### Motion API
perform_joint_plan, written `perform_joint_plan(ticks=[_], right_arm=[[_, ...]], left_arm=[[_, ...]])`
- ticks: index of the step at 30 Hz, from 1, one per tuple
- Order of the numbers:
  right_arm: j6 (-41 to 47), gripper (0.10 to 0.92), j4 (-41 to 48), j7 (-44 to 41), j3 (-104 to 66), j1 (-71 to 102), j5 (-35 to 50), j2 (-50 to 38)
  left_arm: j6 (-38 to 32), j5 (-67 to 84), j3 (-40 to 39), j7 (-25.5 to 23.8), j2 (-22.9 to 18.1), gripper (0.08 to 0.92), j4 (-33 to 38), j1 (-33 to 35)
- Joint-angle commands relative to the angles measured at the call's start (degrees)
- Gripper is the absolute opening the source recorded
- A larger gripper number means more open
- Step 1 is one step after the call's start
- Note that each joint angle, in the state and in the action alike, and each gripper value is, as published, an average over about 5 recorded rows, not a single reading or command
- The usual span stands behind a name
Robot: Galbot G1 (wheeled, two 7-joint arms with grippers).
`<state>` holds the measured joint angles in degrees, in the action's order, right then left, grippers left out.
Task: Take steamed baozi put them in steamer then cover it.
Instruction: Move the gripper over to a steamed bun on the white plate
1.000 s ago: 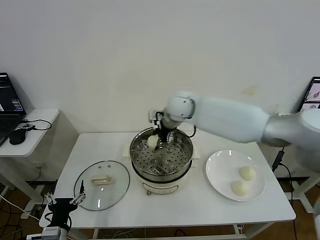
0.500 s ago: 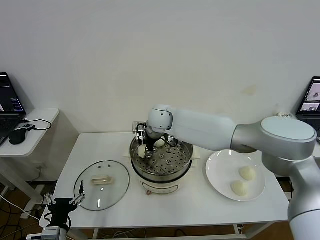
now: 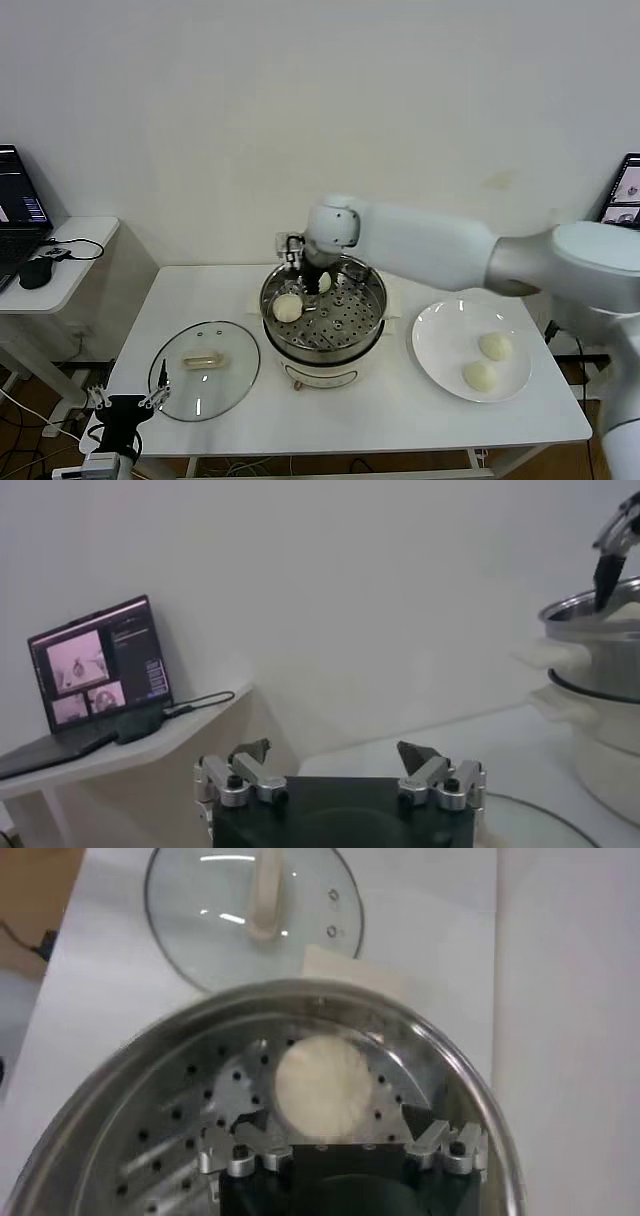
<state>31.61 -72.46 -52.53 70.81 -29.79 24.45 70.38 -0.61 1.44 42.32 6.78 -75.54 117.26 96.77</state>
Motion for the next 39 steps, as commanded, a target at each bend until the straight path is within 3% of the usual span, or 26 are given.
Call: perform_joint_plan(ticks=[1, 8, 17, 28, 39], right_arm=[[-13.7, 0.823, -15.98, -14.66, 2.11, -9.83, -10.88, -25.54], [-17.57, 0.823, -21.99, -15.97, -0.07, -4.91, -18.34, -42.46], [-18.8, 0.823, -23.16, -13.3, -5.75, 10.83, -28.07, -50.41], [-18.62, 0.823, -18.06, -10.67, -22.6, 32.78, -32.08, -49.76], [-18.34, 0.823, -11.38, -9.32, -30.37, 41.98, -34.94, -44.82]], left_arm=[[0.13, -0.49, -0.32, -0.07, -0.1, 0.823, 0.51, 0.31], [-0.18, -1.19, -0.62, 0.0, 0.02, 0.823, 0.19, 1.26], [-0.04, -2.58, -2.04, 0.0, -0.46, 0.823, 0.27, 1.21], [-0.17, -3.09, -1.93, -0.01, -0.78, 0.823, 0.13, 1.78], [-0.21, -3.23, -1.0, -0.1, -1.08, 0.823, 0.01, 2.41]])
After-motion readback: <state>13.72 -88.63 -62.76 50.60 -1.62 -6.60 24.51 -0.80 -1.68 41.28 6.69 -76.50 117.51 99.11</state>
